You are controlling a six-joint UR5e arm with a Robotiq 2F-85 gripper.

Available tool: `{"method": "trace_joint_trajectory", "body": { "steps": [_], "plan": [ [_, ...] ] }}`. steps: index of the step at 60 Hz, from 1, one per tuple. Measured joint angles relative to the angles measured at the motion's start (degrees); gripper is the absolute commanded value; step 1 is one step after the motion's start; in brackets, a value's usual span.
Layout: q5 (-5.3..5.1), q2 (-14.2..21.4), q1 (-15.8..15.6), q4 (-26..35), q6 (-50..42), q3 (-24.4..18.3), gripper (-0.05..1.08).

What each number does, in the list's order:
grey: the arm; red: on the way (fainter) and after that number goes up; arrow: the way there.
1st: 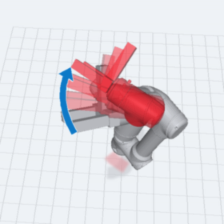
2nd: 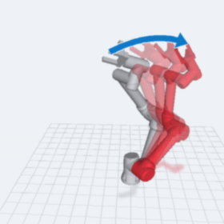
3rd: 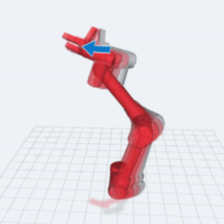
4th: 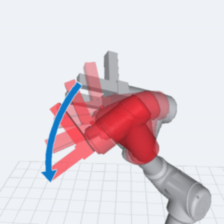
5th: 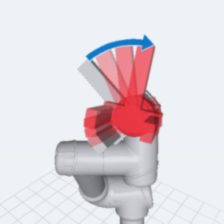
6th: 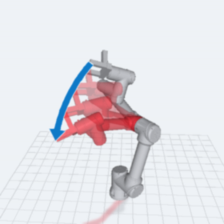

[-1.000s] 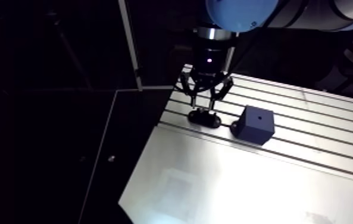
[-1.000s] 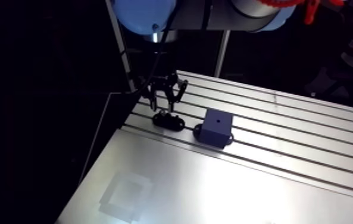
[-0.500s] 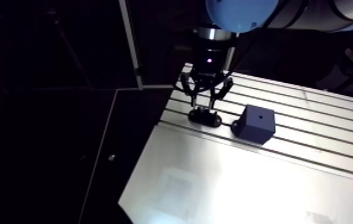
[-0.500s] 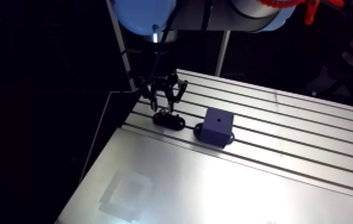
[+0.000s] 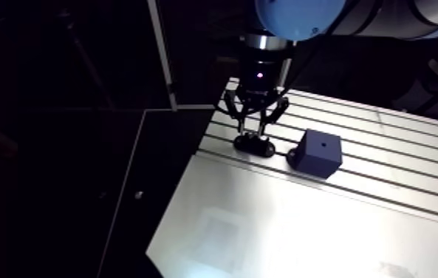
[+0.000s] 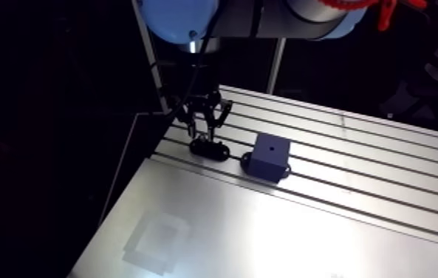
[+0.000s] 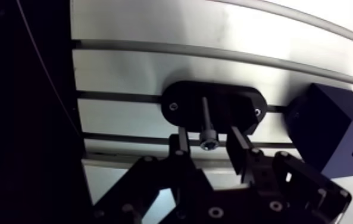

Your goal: Pick up the M10 bolt and insert it into the hole until fully seated.

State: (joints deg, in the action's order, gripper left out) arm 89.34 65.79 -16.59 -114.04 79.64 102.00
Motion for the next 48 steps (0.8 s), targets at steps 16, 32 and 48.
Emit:
{"method": "trace_joint_trajectory", "body": {
  "steps": [16,32,48],
  "plan": [
    [0.00,0.0,0.0,0.0,0.0,0.0,0.57],
    [0.02,-0.2,0.0,0.0,0.0,0.0,0.60],
    [0.07,-0.2,0.0,0.0,0.0,0.0,0.62]
  ]
}}
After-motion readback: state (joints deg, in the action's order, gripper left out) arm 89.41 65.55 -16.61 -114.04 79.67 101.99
